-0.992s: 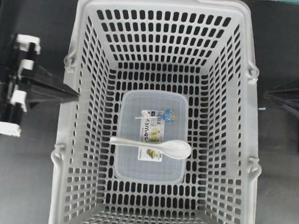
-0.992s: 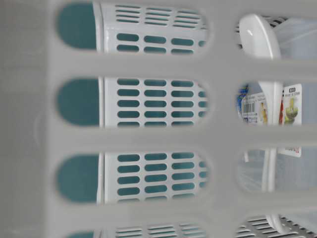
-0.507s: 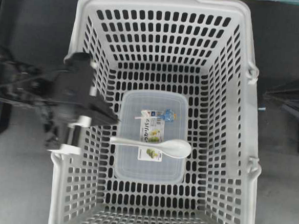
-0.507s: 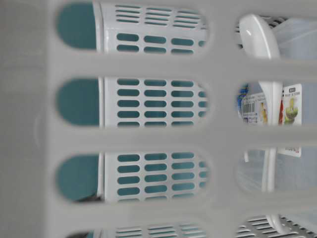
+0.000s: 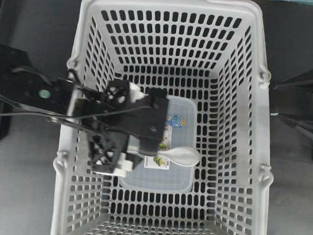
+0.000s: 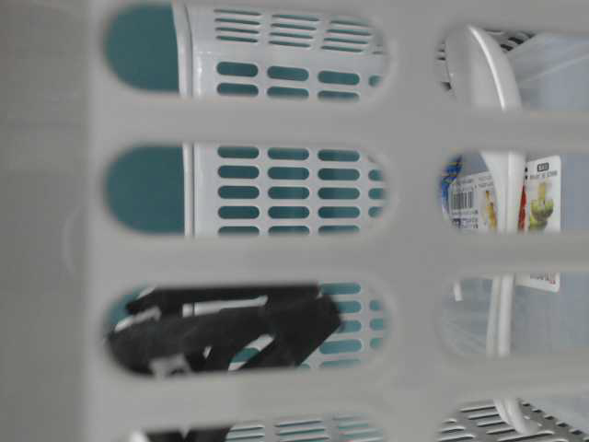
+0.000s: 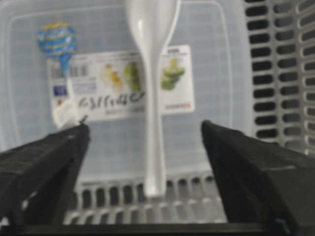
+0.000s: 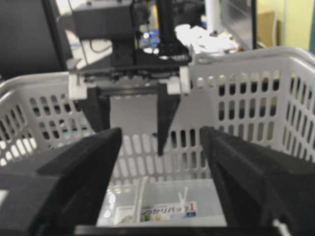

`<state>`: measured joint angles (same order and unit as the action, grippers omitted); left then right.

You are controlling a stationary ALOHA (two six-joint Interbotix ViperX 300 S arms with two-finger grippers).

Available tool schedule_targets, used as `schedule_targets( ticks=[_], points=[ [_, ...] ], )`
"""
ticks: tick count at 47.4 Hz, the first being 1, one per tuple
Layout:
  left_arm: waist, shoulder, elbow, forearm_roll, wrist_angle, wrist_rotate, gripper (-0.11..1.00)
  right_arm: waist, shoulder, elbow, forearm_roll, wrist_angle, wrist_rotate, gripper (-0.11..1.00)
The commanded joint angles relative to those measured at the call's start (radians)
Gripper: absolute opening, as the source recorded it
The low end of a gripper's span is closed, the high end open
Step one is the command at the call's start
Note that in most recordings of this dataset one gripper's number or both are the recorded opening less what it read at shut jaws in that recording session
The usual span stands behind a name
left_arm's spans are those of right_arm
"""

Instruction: Pick up the chinese spoon from the shopping basket with the left arm.

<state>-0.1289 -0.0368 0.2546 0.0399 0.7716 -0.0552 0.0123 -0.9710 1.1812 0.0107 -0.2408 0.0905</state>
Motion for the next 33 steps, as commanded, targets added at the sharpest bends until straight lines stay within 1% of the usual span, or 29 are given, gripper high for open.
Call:
schedule_targets(
  ticks=[1, 6, 16, 33],
  points=[
    [-0.003, 0.032, -0.052, 0.005, -0.002, 0.008, 0.91, 0.005, 0.005, -0.011, 0.003, -0.002, -0.002, 0.68],
    [-0.005, 0.084, -0.084, 0.005, 0.0, 0.009, 0.88, 0.003, 0.003, -0.011, 0.005, 0.006, -0.002, 0.68],
    [-0.023, 0.19, -0.138, 0.005, 0.031, 0.011, 0.89, 0.003, 0.003, -0.012, 0.005, 0.012, -0.002, 0.68],
    [-0.028, 0.253, -0.12, 0.005, 0.037, 0.006, 0.88, 0.003, 0.005, -0.011, 0.005, 0.012, -0.003, 0.68]
  ],
)
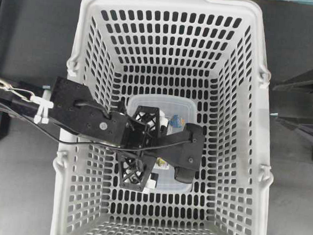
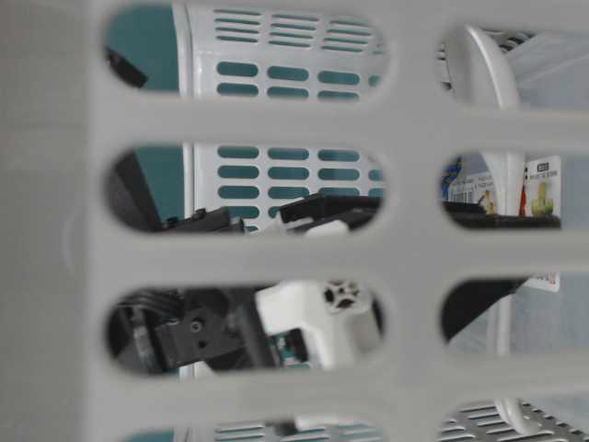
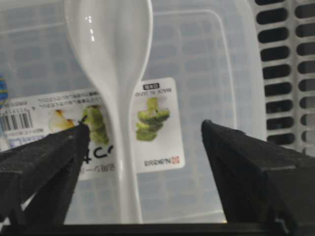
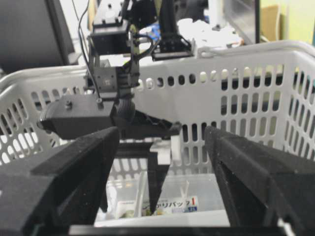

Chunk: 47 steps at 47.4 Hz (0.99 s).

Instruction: Pick up the chinese spoon from the shopping basket with the left arm.

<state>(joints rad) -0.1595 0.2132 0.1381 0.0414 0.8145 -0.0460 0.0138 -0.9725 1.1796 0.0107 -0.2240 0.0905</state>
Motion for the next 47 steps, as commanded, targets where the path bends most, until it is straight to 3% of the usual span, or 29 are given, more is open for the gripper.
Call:
schedule_targets(
  ticks=[1, 5, 8, 18, 31, 47],
  points=[
    [0.005, 0.006, -0.002, 0.003, -0.006, -0.003, 0.87, 0.002, 0.006, -0.009, 0.003, -0.005, -0.003, 0.68],
    [0.005, 0.015, 0.0, 0.003, -0.006, -0.002, 0.81, 0.002, 0.005, -0.009, 0.003, -0.005, -0.002, 0.68],
    [0.005, 0.017, 0.0, 0.003, -0.011, -0.002, 0.71, 0.002, 0.005, -0.008, 0.003, -0.005, -0.002, 0.68],
    [0.005, 0.012, -0.008, 0.003, -0.012, -0.003, 0.13, 0.002, 0.005, -0.008, 0.003, -0.005, -0.002, 0.68],
    [0.011, -0.057, -0.077, 0.003, 0.034, -0.025, 0.13, 0.002, 0.006, -0.005, 0.003, -0.005, -0.002, 0.68],
    [0.012, -0.115, -0.4, 0.003, 0.387, -0.138, 0.13, 0.002, 0.005, -0.005, 0.003, -0.005, -0.002, 0.68]
  ],
)
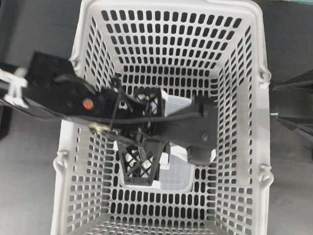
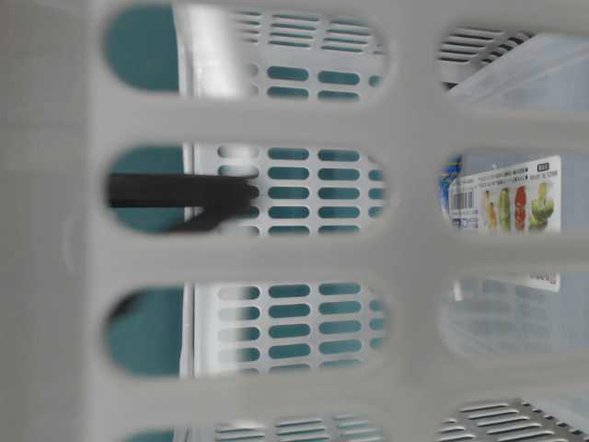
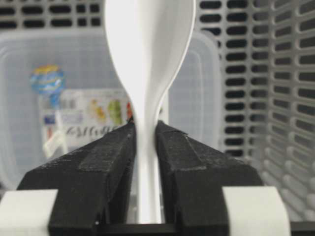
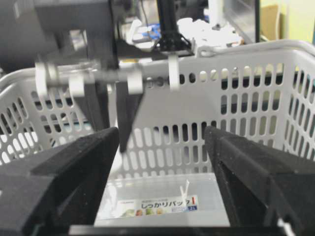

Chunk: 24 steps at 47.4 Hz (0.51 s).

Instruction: Pick up the chinese spoon from the shopping basket with the left arm.

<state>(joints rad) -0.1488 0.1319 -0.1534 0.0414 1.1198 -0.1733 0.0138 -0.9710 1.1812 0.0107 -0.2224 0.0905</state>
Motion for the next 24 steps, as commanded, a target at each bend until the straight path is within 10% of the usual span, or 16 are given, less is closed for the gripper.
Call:
schedule_targets(
  ticks=[1, 24],
  points=[
    [0.0, -0.032, -0.129, 0.003, 0.101, -0.011, 0.13, 0.003, 0.005, -0.006, 0.003, -0.006, -0.002, 0.68],
    [0.028, -0.006, -0.239, 0.003, 0.242, -0.011, 0.13, 0.002, 0.003, -0.006, 0.003, -0.006, -0.002, 0.68]
  ],
)
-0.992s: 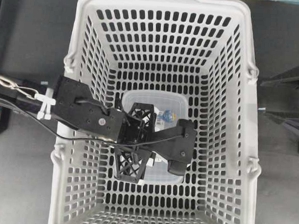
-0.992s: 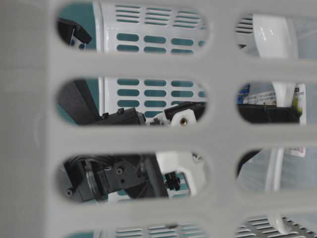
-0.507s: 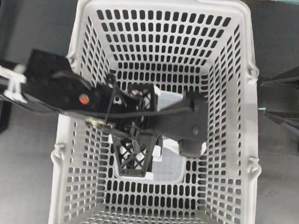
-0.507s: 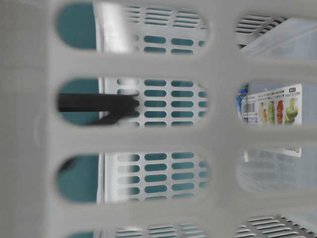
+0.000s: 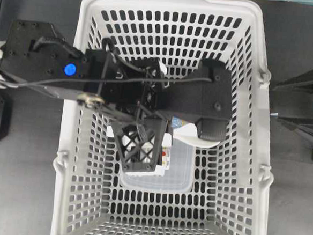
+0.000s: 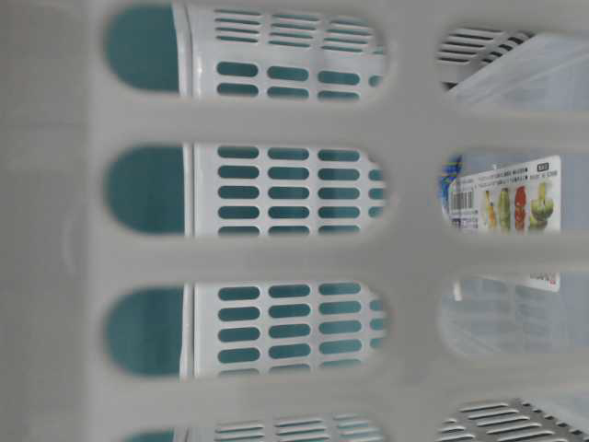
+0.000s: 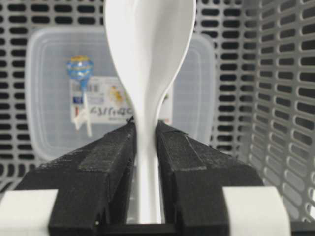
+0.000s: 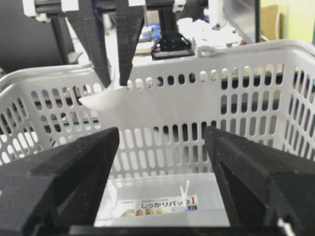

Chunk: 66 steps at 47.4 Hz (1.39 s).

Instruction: Pick up the chinese spoon from the shopping basket with the left arm.

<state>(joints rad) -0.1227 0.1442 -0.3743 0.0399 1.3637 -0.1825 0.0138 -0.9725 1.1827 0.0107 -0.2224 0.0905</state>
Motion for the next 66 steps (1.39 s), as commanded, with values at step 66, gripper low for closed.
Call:
schedule_targets(
  ticks=[66],
  points=[
    [0.005, -0.015, -0.002, 0.005, 0.0, -0.002, 0.13, 0.002, 0.005, -0.008, 0.003, -0.006, -0.002, 0.68]
  ],
)
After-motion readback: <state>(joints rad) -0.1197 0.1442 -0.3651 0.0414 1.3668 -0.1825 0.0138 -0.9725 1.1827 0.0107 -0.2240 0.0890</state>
